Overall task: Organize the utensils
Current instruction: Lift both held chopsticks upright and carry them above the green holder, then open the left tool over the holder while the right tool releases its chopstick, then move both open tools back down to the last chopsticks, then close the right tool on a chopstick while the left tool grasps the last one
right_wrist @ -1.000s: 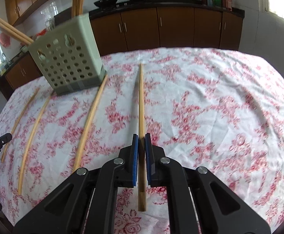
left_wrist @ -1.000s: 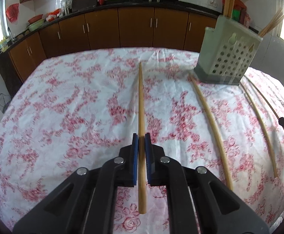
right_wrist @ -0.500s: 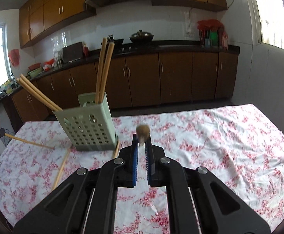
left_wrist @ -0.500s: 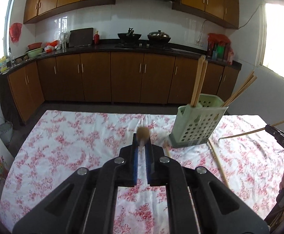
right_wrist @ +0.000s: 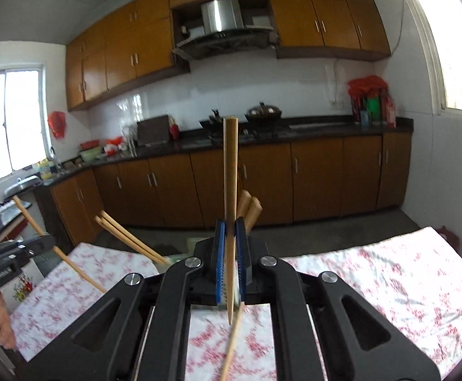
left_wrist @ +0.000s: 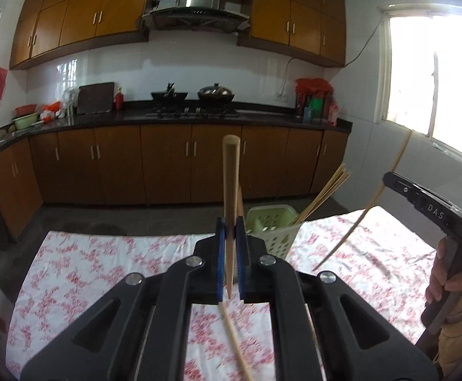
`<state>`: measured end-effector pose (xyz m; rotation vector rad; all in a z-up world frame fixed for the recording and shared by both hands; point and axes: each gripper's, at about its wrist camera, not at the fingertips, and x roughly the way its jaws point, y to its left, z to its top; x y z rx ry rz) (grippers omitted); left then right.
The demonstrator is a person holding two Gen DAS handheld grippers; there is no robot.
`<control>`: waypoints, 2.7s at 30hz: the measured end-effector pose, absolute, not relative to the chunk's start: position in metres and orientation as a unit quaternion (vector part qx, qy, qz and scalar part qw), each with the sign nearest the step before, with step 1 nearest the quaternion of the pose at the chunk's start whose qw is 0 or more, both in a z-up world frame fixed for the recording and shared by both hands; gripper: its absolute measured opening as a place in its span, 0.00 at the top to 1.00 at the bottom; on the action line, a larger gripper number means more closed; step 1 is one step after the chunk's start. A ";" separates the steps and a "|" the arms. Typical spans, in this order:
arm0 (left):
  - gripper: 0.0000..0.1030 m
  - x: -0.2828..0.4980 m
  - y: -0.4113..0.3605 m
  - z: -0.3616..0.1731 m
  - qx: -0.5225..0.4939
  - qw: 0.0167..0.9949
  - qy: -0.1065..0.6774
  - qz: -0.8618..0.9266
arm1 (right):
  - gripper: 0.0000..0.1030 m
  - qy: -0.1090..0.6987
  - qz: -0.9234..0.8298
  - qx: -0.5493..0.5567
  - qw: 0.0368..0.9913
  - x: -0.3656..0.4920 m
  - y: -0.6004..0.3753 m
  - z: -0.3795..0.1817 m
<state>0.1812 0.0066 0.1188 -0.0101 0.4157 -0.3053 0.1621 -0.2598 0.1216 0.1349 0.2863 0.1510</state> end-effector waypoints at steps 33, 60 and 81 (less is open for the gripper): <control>0.72 0.267 -0.028 0.105 -0.074 0.977 0.153 -0.128 | 0.60 0.129 0.070 0.076 0.986 0.222 -0.237 0.103; 0.56 0.189 0.028 -0.071 -0.043 0.920 0.385 -0.063 | 0.67 0.414 0.075 0.073 0.904 0.172 -0.226 -0.073; 0.92 0.214 -0.015 -0.105 0.015 0.897 0.439 -0.043 | 0.92 0.428 0.028 0.076 0.900 0.181 -0.260 -0.090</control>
